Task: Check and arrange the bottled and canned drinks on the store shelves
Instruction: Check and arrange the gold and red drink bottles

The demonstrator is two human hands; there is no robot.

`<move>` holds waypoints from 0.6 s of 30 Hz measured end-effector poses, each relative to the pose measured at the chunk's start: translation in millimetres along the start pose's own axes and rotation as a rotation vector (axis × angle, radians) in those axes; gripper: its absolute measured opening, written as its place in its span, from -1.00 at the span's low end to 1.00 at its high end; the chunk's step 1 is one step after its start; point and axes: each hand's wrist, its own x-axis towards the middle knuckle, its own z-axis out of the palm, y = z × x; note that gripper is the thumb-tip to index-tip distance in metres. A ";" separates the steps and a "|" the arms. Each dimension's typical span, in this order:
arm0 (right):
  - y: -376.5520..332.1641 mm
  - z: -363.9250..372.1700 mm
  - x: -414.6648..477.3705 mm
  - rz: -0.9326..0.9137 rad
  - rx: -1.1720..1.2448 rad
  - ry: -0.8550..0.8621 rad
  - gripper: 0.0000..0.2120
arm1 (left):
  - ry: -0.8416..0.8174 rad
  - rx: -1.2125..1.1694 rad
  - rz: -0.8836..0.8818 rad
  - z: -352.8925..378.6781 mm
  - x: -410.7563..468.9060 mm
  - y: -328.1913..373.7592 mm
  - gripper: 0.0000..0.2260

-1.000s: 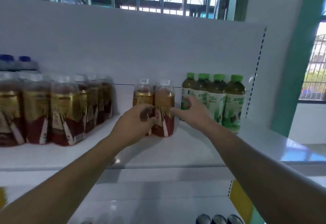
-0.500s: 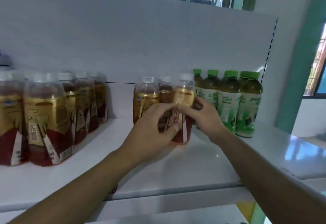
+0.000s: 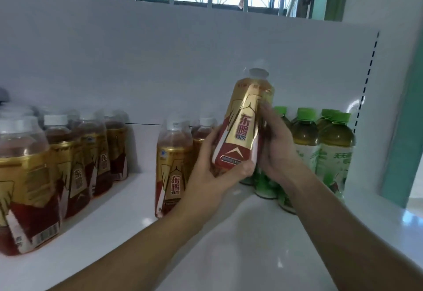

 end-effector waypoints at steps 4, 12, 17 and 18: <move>0.0 -8.4 -7.2 0.140 0.065 -0.080 -0.19 | -0.062 -0.276 -0.161 -3.2 -4.6 -11.5 -0.38; -6.2 1.7 -20.8 -0.071 -0.038 0.106 -0.42 | 0.013 -0.090 -0.123 3.7 -8.8 -15.7 -0.42; -9.1 -3.9 -21.8 0.103 0.193 -0.122 -0.53 | -0.143 -0.412 -0.329 0.4 -12.5 -9.2 -0.59; -8.7 -2.4 -22.1 0.119 0.186 -0.092 -0.51 | -0.147 -0.384 -0.358 1.2 -13.2 -8.3 -0.56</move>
